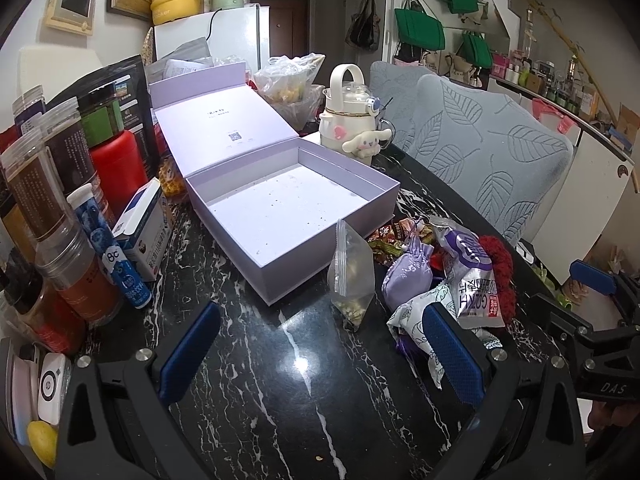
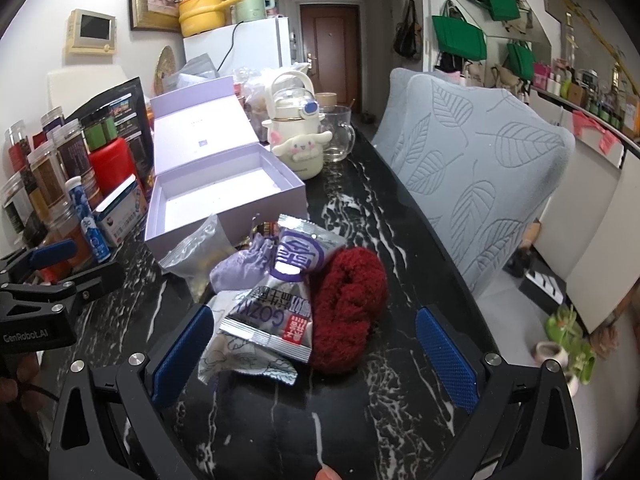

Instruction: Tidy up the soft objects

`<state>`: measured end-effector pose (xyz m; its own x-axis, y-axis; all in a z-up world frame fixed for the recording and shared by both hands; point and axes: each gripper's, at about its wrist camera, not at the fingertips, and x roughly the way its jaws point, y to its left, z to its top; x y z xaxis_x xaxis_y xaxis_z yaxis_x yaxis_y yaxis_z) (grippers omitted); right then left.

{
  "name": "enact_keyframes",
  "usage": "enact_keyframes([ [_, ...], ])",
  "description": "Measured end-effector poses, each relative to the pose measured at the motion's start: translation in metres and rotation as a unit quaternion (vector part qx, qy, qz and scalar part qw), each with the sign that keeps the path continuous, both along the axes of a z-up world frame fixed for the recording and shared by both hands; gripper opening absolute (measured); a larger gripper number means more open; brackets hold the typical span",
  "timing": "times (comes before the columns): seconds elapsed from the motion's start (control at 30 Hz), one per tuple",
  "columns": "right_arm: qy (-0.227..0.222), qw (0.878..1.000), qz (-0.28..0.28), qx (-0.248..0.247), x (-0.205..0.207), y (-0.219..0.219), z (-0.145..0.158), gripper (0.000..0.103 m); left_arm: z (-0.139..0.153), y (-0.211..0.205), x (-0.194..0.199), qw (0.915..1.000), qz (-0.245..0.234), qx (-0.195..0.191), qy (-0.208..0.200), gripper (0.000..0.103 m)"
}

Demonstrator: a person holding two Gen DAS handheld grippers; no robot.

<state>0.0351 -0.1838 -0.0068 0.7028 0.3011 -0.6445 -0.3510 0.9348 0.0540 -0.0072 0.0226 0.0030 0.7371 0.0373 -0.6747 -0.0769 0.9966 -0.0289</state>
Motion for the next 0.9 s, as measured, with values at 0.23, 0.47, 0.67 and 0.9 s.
enact_keyframes([
  [0.23, 0.000, 1.000, -0.002, 0.003, -0.002, -0.004, -0.002, 0.103, -0.001, -0.005, -0.001, 1.0000, -0.003, 0.001, 0.001, 0.103],
  [0.47, 0.003, 1.000, -0.005, 0.005, -0.005, -0.013, -0.006, 0.103, -0.002, -0.014, -0.005, 0.9999, -0.010, -0.003, 0.000, 0.103],
  [0.67, 0.012, 1.000, -0.008, 0.010, -0.005, -0.026, -0.015, 0.102, -0.012, -0.026, -0.004, 0.9995, -0.023, -0.017, 0.009, 0.103],
  [0.9, 0.030, 0.999, -0.017, 0.019, 0.001, -0.047, -0.030, 0.098, -0.027, -0.044, 0.006, 0.9980, -0.038, -0.039, 0.032, 0.103],
])
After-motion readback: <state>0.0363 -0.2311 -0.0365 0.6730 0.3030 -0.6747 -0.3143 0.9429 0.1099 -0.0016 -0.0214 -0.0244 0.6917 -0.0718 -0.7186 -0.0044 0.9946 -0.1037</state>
